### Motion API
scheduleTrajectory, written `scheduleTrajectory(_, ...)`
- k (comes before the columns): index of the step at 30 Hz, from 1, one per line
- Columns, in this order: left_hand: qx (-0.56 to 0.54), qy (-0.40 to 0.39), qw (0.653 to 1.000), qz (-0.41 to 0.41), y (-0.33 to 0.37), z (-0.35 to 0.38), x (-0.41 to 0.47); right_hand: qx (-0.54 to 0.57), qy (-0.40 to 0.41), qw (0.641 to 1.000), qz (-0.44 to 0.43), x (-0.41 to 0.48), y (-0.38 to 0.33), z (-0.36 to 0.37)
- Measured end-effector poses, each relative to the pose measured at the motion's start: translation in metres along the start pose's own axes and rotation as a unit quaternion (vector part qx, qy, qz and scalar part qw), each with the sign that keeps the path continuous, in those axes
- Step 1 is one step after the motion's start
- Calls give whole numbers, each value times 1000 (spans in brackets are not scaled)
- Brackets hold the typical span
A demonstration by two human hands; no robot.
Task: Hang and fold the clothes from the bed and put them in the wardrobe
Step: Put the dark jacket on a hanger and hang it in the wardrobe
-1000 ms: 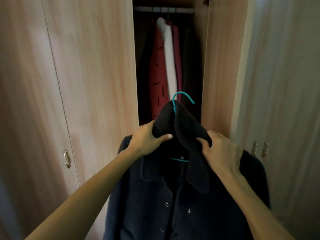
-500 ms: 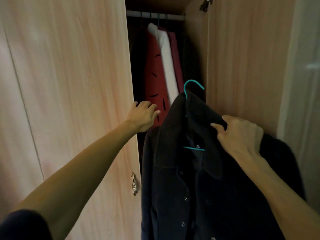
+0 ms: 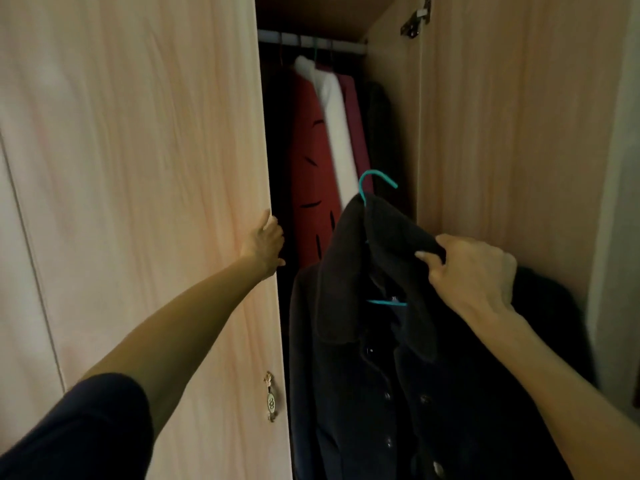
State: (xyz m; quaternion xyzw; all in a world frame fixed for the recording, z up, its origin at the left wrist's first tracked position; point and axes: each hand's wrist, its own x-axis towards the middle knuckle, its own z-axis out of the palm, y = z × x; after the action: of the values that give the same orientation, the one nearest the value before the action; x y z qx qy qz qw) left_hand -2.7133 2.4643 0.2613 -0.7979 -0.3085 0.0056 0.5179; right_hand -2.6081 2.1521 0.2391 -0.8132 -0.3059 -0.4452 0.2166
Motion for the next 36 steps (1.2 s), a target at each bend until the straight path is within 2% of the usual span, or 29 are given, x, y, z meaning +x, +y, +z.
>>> scheduleTrajectory(2, 20, -10, 1000, -10, 4, -3, 6, 1, -10, 1000, 2, -4, -1, 4)
scheduleTrajectory(6, -12, -8, 1000, -19, 6, -3, 2, 22, -8, 1000, -11, -3, 9, 18)
scheduleTrajectory(14, -25, 56, 997, -47, 14, -42, -74, 69, -20, 997, -25, -19, 24, 19)
scheduleTrajectory(17, 1, 65, 997, -44, 12, -63, -109, 96, -32, 994, -28, -26, 31, 7)
scheduleTrajectory(21, 49, 26, 996, -69, 9, -93, -158, 126, -52, 989, -63, -33, 31, -13)
scheduleTrajectory(25, 48, -33, 993, -107, 0, -117, -218, 166, -54, 981, -89, -41, 27, -24)
scheduleTrajectory(30, 88, -122, 975, -163, -20, -130, -288, 227, -66, 965, -115, -50, 16, -43)
scheduleTrajectory(34, 22, -160, 961, -226, -28, -128, -326, 261, -50, 955, -131, -55, 9, -55)
scheduleTrajectory(36, -98, -107, 956, -257, -21, -126, -334, 281, -43, 949, -133, -56, 7, -62)
